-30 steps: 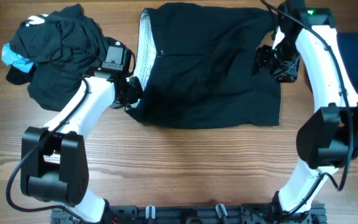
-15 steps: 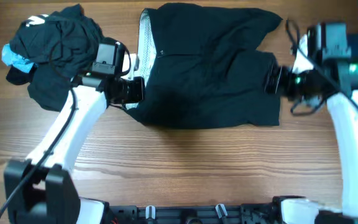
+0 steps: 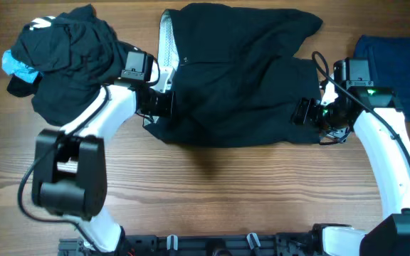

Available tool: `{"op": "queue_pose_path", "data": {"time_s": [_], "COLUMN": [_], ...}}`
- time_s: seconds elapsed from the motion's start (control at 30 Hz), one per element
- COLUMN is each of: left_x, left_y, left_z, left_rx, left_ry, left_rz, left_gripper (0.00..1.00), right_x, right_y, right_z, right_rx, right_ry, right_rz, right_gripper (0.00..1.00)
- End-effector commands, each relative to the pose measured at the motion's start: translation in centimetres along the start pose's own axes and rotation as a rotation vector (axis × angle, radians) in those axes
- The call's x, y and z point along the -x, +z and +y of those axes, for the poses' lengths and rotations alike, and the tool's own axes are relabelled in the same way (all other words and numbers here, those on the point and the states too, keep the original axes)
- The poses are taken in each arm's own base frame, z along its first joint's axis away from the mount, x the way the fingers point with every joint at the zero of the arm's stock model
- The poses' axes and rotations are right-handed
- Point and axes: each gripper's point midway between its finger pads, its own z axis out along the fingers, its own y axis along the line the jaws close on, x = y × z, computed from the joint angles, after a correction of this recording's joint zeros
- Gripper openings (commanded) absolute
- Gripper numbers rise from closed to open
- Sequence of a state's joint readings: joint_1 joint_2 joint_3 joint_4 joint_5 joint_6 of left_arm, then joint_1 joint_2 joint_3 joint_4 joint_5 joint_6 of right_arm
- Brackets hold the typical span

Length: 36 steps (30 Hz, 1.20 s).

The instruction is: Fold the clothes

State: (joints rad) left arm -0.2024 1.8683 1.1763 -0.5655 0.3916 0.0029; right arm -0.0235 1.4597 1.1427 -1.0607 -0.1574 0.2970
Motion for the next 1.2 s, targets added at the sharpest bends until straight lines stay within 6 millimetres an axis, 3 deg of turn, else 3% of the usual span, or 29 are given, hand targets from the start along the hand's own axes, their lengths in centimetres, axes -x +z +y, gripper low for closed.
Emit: {"op": "queue_pose_path", "data": {"time_s": [0.0, 0.07, 0.13, 0.3, 0.5, 0.7, 0.83, 1.03, 1.17], "left_x": [-1.2, -1.7, -1.9, -1.9, -3.9, -5.5, -7.1, -7.7, -6.8], "left_y": [1.3, 1.2, 0.7, 0.2, 1.5, 1.2, 0.7, 0.5, 0.1], "left_z": [2.3, 3.8, 5.2, 7.0, 5.7, 3.5, 3.1, 3.0, 3.1], "left_rx": [0.01, 0.034, 0.046, 0.056, 0.011, -0.095, -0.114, -0.115, -0.114], "left_ry": [-0.05, -0.09, -0.127, -0.173, -0.183, -0.167, -0.158, -0.171, -0.185], "left_rz": [0.052, 0.067, 0.067, 0.057, 0.148, 0.218, 0.284, 0.307, 0.29], "left_gripper": [0.22, 0.37, 0.46, 0.5, 0.52, 0.52, 0.4, 0.04, 0.04], "right_x": [-0.2, -0.2, -0.2, -0.2, -0.2, -0.1, 0.0, 0.1, 0.1], "right_y": [0.0, 0.0, 0.0, 0.0, 0.0, 0.0, 0.0, 0.2, 0.2], "right_z": [0.2, 0.2, 0.2, 0.2, 0.2, 0.2, 0.2, 0.2, 0.2], "right_rx": [0.014, 0.014, 0.014, 0.014, 0.014, 0.015, 0.015, 0.015, 0.015], "right_ry": [-0.011, -0.017, -0.028, -0.031, -0.032, -0.033, -0.033, -0.033, -0.033], "right_rz": [0.007, 0.007, 0.008, 0.008, 0.007, 0.003, 0.002, 0.0, 0.001], "right_gripper": [0.86, 0.87, 0.87, 0.87, 0.87, 0.87, 0.87, 0.87, 0.87]}}
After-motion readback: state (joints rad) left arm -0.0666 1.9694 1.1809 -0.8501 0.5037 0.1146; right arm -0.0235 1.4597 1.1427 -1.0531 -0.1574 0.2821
